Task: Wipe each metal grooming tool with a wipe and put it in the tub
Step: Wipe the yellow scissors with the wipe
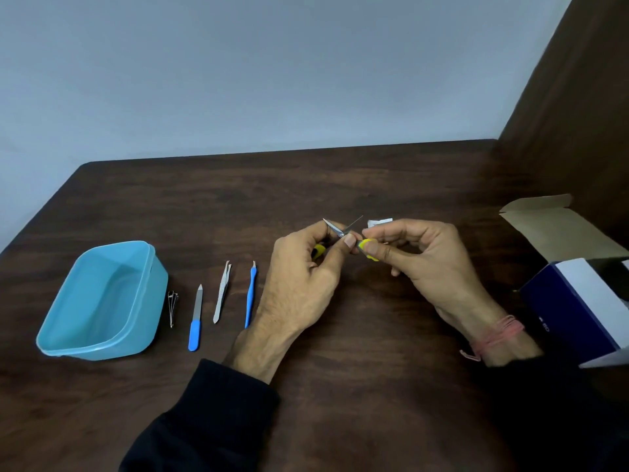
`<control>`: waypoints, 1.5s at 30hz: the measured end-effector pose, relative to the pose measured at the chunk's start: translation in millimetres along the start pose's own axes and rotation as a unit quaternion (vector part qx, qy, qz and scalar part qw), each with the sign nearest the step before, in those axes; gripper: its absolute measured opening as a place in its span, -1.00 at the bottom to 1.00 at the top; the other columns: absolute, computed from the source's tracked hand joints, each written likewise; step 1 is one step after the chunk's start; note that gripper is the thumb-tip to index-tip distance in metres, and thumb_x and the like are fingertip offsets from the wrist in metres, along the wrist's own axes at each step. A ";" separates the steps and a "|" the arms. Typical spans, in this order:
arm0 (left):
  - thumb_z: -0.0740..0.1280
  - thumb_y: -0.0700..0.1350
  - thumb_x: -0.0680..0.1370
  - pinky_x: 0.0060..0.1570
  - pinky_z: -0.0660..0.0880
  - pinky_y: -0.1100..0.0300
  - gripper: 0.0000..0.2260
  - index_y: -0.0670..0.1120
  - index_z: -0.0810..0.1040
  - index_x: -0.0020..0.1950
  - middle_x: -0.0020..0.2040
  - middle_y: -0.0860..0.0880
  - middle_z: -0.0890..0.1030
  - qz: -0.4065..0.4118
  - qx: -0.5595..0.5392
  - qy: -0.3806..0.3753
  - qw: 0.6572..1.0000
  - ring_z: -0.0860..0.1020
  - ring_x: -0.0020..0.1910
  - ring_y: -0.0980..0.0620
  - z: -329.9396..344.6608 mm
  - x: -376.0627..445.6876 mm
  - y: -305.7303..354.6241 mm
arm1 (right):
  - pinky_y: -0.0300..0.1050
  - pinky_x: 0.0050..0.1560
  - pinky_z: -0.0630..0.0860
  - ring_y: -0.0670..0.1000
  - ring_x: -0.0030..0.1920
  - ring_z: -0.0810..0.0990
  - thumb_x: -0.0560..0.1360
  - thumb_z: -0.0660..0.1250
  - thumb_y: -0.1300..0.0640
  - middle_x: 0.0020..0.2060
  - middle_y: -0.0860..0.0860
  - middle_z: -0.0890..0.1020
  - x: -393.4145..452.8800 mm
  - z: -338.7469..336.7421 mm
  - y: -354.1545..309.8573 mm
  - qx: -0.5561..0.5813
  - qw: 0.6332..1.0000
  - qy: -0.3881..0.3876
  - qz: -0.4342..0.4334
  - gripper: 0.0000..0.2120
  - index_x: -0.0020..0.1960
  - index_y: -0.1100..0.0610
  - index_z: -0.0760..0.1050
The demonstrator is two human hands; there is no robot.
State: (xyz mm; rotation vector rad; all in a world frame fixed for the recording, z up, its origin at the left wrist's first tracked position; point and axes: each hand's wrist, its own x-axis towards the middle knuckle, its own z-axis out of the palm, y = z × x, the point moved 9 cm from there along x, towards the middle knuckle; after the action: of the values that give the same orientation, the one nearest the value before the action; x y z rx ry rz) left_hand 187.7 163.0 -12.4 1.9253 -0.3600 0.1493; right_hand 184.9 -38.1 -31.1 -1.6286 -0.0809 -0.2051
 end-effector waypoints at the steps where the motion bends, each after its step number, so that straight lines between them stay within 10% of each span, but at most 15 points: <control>1: 0.44 -0.02 0.74 -0.04 0.61 0.02 -0.85 0.09 0.76 0.00 -0.11 0.04 0.76 0.001 0.006 -0.007 1.000 0.71 -0.08 -0.04 0.6 -0.4 0.1 | -0.26 -0.32 0.54 0.00 -0.12 0.68 0.42 0.65 0.12 -0.06 0.03 0.83 -1.5 3.0 -3.5 -0.003 1.000 -0.013 -0.011 -0.80 0.03 0.09 0.80; 9: 0.44 -0.14 0.74 0.07 0.64 -0.11 -0.87 -0.05 0.76 0.03 -0.03 0.01 0.78 0.030 -0.050 0.041 0.997 0.74 0.01 -0.05 -9.8 1.3 5.5 | 0.33 0.54 0.50 0.05 0.15 0.74 0.47 0.63 0.09 0.00 0.12 0.83 1.0 11.9 -2.2 0.001 0.998 -0.063 -0.019 -0.79 0.08 0.12 0.79; 17: 0.45 -0.12 0.73 0.08 0.66 -0.14 -0.89 -0.03 0.79 0.10 0.00 0.06 0.81 0.030 -0.051 0.053 0.997 0.76 0.02 -0.03 -11.2 0.2 3.9 | -0.03 0.05 0.46 -0.03 -0.08 0.57 0.51 0.66 0.11 0.02 0.19 0.77 2.5 5.1 -1.4 -0.015 0.999 -0.031 -0.003 -0.91 -0.01 0.07 0.82; 34: 0.43 -0.16 0.74 0.13 0.64 0.11 -0.88 -0.08 0.77 0.10 0.02 0.03 0.80 0.034 -0.078 0.047 0.995 0.76 0.09 0.00 -6.2 -0.5 9.8 | 0.02 0.28 0.61 -0.04 -0.02 0.71 0.49 0.66 0.10 -0.08 0.09 0.83 0.4 9.2 -4.6 -0.003 0.999 -0.043 -0.001 -0.88 0.00 0.09 0.83; 45: 0.43 -0.17 0.74 0.13 0.59 0.23 -0.87 -0.11 0.77 0.09 0.00 0.05 0.80 0.029 -0.080 0.076 0.993 0.76 0.09 0.03 -12.6 -0.3 9.9 | -0.06 0.04 0.58 -0.03 -0.13 0.66 0.46 0.64 -0.01 -0.13 0.11 0.81 0.9 13.3 -4.8 -0.017 0.999 -0.050 -0.008 -0.83 -0.03 0.07 0.82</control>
State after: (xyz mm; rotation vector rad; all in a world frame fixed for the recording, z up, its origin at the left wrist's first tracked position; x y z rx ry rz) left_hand 185.1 171.4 1.0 1.7344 -0.3156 0.2951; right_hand 186.1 -24.5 -26.9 -1.6714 -0.1674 -0.1372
